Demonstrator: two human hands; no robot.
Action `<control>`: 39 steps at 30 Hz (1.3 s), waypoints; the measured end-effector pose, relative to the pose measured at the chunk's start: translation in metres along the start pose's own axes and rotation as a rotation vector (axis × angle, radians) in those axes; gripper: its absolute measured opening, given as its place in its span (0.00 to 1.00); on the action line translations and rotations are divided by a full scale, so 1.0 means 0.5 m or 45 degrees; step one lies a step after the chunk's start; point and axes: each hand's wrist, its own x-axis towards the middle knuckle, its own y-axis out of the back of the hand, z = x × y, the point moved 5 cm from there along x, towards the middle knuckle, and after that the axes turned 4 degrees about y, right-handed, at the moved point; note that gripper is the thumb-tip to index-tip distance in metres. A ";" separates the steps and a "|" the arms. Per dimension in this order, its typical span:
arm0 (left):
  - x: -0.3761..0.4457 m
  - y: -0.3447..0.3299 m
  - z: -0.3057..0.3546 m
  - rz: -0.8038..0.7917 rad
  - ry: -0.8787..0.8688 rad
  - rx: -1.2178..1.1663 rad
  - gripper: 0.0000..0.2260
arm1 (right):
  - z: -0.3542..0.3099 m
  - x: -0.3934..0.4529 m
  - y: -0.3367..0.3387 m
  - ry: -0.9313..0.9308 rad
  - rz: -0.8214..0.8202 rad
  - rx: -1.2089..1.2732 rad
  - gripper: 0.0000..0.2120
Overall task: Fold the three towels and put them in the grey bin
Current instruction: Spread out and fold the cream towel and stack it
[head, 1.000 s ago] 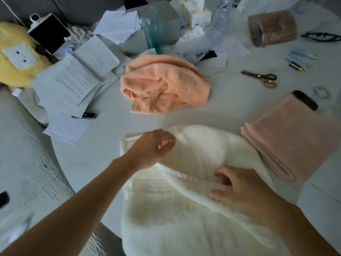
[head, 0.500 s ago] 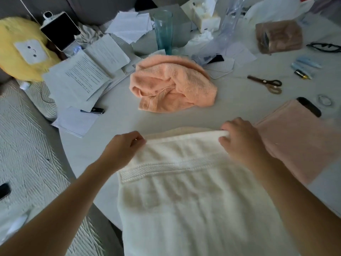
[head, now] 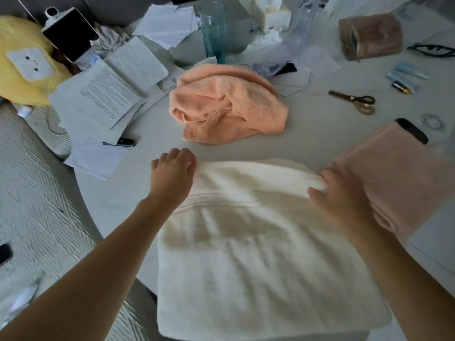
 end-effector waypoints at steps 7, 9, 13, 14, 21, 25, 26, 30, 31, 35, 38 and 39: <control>-0.024 -0.048 0.021 -0.080 -0.086 0.013 0.10 | 0.008 -0.001 0.015 -0.128 0.179 0.246 0.11; -0.024 -0.049 0.012 -0.092 -0.043 0.010 0.07 | 0.013 0.006 0.009 -0.181 0.075 0.151 0.12; -0.006 -0.035 -0.020 -0.128 0.016 0.099 0.03 | 0.006 -0.019 -0.016 -0.177 -0.205 0.240 0.12; 0.000 -0.028 -0.029 -0.114 0.031 0.148 0.04 | 0.002 -0.028 -0.021 -0.175 -0.248 0.377 0.04; -0.039 -0.016 0.088 -0.025 -0.094 -0.034 0.21 | 0.017 -0.009 -0.024 -0.273 0.122 0.362 0.08; -0.187 -0.109 0.224 -0.404 -0.517 -0.055 0.29 | 0.029 -0.015 -0.066 -0.346 -0.001 0.468 0.04; -0.218 -0.137 0.225 -0.507 -0.551 0.074 0.33 | 0.034 -0.014 -0.068 -0.327 0.004 0.479 0.04; -0.265 -0.179 0.173 -0.647 -0.694 0.261 0.41 | 0.038 0.012 -0.032 -0.231 0.164 0.537 0.09; -0.262 -0.177 0.164 -0.674 -0.721 0.271 0.42 | 0.041 0.019 -0.022 -0.258 0.206 0.530 0.07; -0.240 -0.164 0.154 -0.816 -0.732 0.193 0.38 | 0.044 0.006 -0.054 -0.322 0.003 0.381 0.03; -0.208 -0.157 0.145 -0.756 -0.584 0.082 0.30 | 0.043 -0.047 -0.064 -0.289 0.067 0.326 0.12; -0.198 -0.159 0.140 -0.693 -0.536 0.110 0.29 | 0.046 -0.074 -0.059 -0.299 0.128 0.361 0.16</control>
